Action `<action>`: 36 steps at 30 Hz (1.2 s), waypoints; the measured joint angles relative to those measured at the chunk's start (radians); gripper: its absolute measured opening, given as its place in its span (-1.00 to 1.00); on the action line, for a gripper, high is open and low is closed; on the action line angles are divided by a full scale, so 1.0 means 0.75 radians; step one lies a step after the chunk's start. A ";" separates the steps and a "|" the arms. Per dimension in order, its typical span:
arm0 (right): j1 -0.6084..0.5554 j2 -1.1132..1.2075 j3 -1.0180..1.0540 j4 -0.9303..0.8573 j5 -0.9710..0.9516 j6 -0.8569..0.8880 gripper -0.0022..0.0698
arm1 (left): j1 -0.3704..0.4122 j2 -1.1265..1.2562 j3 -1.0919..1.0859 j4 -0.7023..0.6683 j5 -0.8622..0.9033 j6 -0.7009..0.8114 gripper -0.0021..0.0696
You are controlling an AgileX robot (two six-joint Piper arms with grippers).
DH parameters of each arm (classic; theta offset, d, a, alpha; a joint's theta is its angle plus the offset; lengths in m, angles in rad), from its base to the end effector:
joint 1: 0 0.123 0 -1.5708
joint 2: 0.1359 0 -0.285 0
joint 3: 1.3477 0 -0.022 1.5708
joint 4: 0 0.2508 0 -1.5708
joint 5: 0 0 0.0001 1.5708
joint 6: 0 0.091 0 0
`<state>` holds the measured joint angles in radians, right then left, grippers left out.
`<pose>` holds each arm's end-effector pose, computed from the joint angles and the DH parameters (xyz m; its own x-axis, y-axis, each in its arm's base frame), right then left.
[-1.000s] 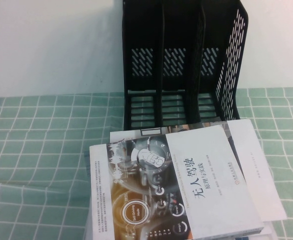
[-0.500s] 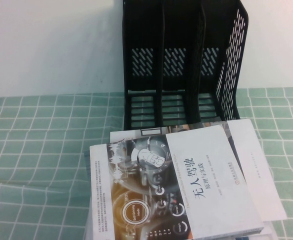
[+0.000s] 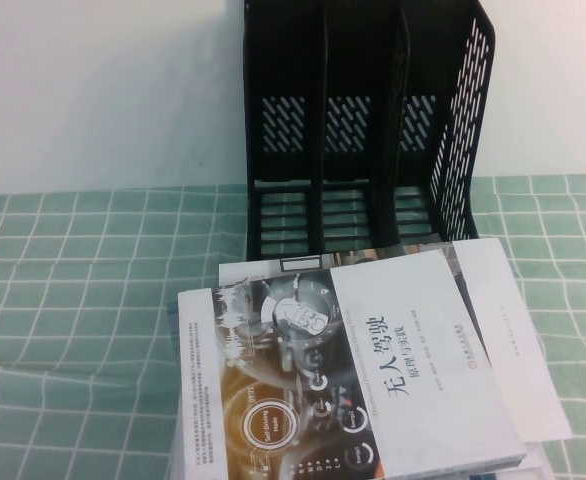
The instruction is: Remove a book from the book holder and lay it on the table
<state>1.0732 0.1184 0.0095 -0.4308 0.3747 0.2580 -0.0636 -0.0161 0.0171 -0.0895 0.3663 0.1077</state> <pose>0.0404 0.0452 0.1727 -0.0602 -0.4125 -0.9090 -0.8183 0.5419 -0.1917 0.0521 -0.0062 0.1754 -0.2723 0.0415 -0.9613 0.1008 0.9948 0.0144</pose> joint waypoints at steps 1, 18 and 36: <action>0.000 0.000 0.000 0.000 0.000 0.000 -0.95 | 0.000 0.000 0.000 0.000 -0.005 0.013 -0.95; 0.000 0.000 0.000 0.000 0.000 0.000 -0.95 | -0.119 0.000 0.003 0.000 -0.030 0.004 -0.95; 0.000 0.000 0.000 0.000 0.000 0.000 -0.95 | -0.119 0.000 0.006 -0.002 -0.030 -0.008 -0.95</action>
<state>1.0732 0.1184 0.0095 -0.4308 0.3747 0.2580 -0.1531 -0.0161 0.0213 -0.0913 0.3440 0.1017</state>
